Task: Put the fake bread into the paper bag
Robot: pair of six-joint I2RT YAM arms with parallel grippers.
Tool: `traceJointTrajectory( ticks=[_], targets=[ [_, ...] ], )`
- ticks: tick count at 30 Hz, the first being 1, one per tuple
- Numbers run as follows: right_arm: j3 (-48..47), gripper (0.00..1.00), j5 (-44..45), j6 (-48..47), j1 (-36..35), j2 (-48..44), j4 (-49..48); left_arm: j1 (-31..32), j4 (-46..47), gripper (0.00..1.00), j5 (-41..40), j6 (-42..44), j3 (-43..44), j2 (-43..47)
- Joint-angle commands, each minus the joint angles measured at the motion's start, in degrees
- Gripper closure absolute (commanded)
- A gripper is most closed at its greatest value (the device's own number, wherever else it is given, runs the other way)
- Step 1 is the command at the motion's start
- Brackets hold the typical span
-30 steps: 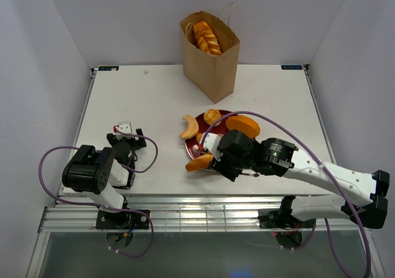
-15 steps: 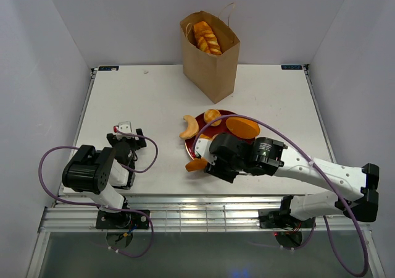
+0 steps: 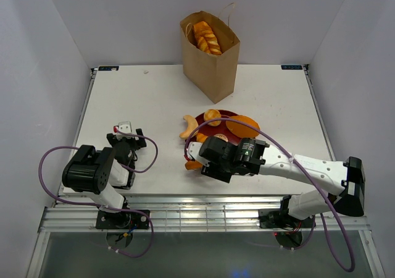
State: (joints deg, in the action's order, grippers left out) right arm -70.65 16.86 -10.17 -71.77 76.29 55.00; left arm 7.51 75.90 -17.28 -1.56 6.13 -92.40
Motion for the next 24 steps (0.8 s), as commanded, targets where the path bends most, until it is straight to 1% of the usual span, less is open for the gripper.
traceJointTrajectory(
  ticks=[1,9,13,16,17,19,20,24],
  targets=[
    [0.34,0.4,1.07,-1.16,-0.39,1.14,-1.65,-0.21,5.66,0.02,0.75,-0.72,0.55,0.99],
    [-1.07,0.39,1.77,-1.69,-0.39,1.4,-0.95,-0.21,5.58,0.02,0.75,-0.72,0.46,0.99],
    [-0.72,0.41,1.33,-1.87,-0.39,2.37,-1.13,-0.21,5.58,0.02,0.75,-0.72,0.55,0.99],
    [-0.45,0.47,2.64,-1.78,-0.39,3.42,-1.21,-0.21,5.58,0.02,0.75,-0.72,0.46,0.99],
    [-0.54,0.53,3.26,-1.78,-0.39,3.77,-1.13,-0.21,5.66,0.02,0.75,-0.72,0.55,0.99],
    [-1.59,0.57,3.35,-1.69,-0.48,3.95,-0.51,-0.21,5.66,0.02,0.75,-0.72,0.55,0.99],
    [-2.12,0.61,3.35,-1.6,-0.39,3.78,-0.25,-0.21,5.66,0.02,0.75,-0.72,0.55,0.99],
    [-4.49,0.68,3.44,-1.52,-0.39,2.46,0.37,-0.21,5.66,0.02,0.75,-0.72,0.46,0.99]
  ],
)
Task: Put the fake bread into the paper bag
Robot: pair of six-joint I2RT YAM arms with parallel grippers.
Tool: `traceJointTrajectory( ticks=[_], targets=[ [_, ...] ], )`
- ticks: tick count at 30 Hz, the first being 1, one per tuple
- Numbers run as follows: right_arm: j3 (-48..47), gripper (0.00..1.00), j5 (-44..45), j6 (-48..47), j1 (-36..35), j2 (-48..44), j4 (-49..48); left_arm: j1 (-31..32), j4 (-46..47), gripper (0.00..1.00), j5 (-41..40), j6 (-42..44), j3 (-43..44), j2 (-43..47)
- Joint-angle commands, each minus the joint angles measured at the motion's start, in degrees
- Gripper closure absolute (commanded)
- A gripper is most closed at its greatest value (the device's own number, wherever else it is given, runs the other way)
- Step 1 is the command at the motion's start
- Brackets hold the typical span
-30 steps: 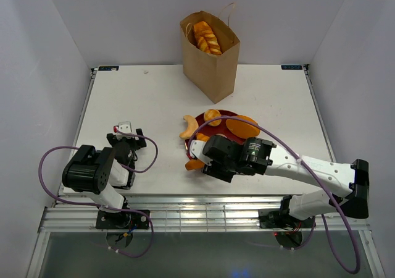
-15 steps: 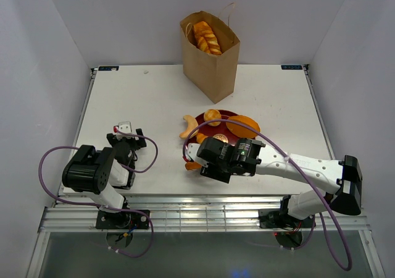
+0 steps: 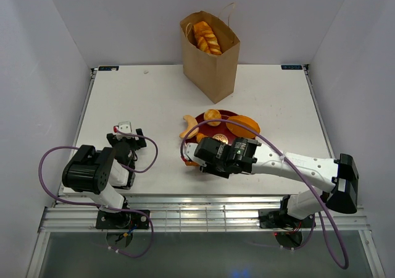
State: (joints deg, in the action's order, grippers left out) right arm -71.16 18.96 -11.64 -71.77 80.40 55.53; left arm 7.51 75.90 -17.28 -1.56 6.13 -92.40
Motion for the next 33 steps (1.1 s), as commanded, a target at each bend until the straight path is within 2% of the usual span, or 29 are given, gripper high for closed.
traceJointTrajectory(
  ticks=[1,6,9,14,24,28,33],
  targets=[
    [-4.51,0.69,1.43,-0.05,-0.39,-2.52,-0.16,-0.3,5.66,0.02,0.75,-0.72,0.55,0.99],
    [-7.77,0.74,1.69,0.39,-0.48,-6.3,-1.64,-0.3,5.58,0.02,0.75,-0.72,0.55,0.99],
    [-8.03,0.77,1.52,0.65,-0.39,-10.43,-6.21,-0.21,5.58,0.02,0.75,-0.72,0.46,0.99],
    [-7.68,0.92,4.49,1.27,-0.48,-16.58,-15.43,-0.3,5.58,0.02,0.75,-0.72,0.55,0.99],
    [-3.9,0.92,15.92,-2.5,-0.39,-24.32,-39.69,-0.3,5.58,0.02,0.75,-0.72,0.55,0.99],
    [-2.76,0.92,24.61,-7.33,-0.3,-27.05,-54.59,-0.21,5.66,0.02,0.75,-0.72,0.46,0.99],
    [0.31,0.92,27.97,-15.32,-0.04,-29.25,-73.08,-0.21,5.66,0.02,0.75,-0.72,0.46,0.99]
  ],
)
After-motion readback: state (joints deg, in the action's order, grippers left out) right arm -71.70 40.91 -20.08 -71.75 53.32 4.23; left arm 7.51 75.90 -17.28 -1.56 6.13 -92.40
